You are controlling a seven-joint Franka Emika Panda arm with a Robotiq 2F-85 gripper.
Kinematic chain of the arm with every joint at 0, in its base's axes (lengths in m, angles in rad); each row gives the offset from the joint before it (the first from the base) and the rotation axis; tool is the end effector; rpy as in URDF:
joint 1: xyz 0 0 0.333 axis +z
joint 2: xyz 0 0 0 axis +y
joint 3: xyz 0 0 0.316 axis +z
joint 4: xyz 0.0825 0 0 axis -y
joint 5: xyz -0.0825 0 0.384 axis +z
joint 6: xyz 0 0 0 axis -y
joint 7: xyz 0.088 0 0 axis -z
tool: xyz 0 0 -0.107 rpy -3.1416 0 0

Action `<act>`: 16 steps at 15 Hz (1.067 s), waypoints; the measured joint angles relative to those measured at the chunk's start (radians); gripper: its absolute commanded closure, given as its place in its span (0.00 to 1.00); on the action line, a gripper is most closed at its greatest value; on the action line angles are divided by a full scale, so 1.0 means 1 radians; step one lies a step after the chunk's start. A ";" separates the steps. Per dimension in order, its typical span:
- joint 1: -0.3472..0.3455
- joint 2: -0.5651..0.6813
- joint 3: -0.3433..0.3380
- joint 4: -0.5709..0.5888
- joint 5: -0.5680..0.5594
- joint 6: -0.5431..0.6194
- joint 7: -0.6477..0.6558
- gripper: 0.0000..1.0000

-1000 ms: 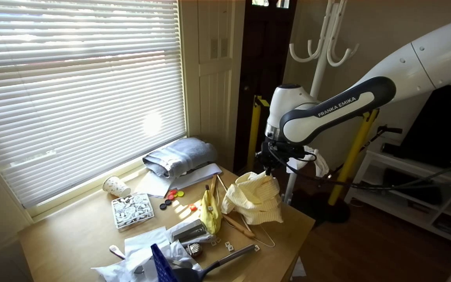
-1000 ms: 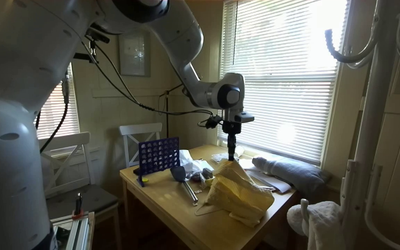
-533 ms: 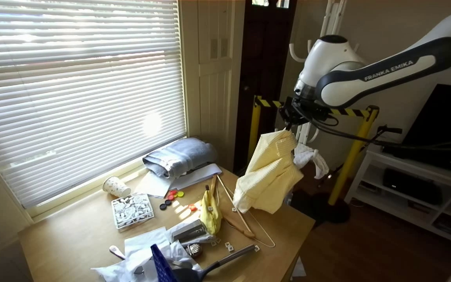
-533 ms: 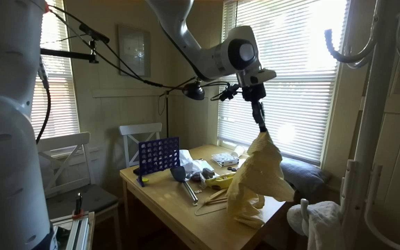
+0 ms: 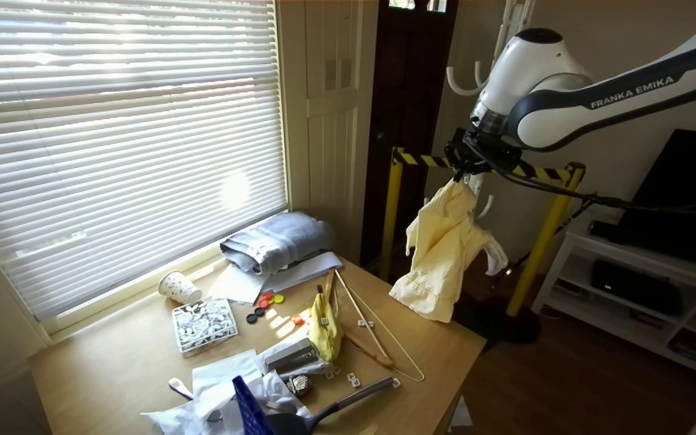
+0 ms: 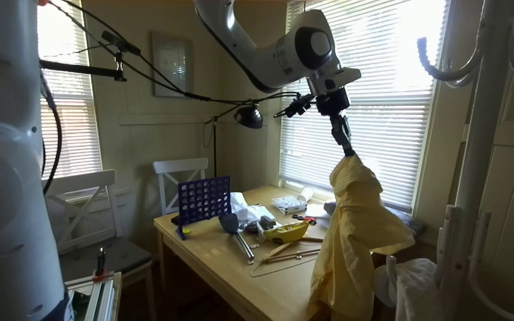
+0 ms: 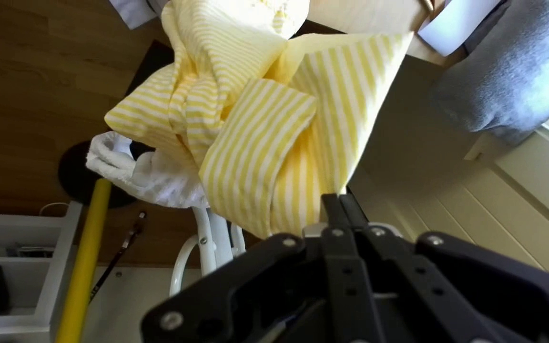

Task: Put the towel on the coat rack

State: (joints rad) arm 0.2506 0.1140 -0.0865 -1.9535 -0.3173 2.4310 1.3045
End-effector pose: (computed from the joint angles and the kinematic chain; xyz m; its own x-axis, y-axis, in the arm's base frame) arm 0.6068 0.1011 0.4588 0.5188 -0.7763 0.3580 -0.7549 -0.6125 -0.2344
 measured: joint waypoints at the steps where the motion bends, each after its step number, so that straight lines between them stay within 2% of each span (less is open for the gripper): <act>1: -0.006 0.002 0.007 0.000 0.000 0.000 0.002 1.00; 5: -0.045 0.013 0.028 0.046 0.012 0.020 0.109 1.00; 11: -0.115 0.046 0.011 0.231 0.008 0.010 0.287 1.00; 14: -0.128 0.074 0.008 0.348 0.007 -0.004 0.285 1.00; 16: -0.129 0.100 0.023 0.413 0.018 -0.017 0.221 0.99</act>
State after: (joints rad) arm 0.1219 0.2144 -0.0638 -1.5404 -0.2992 2.4137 1.5258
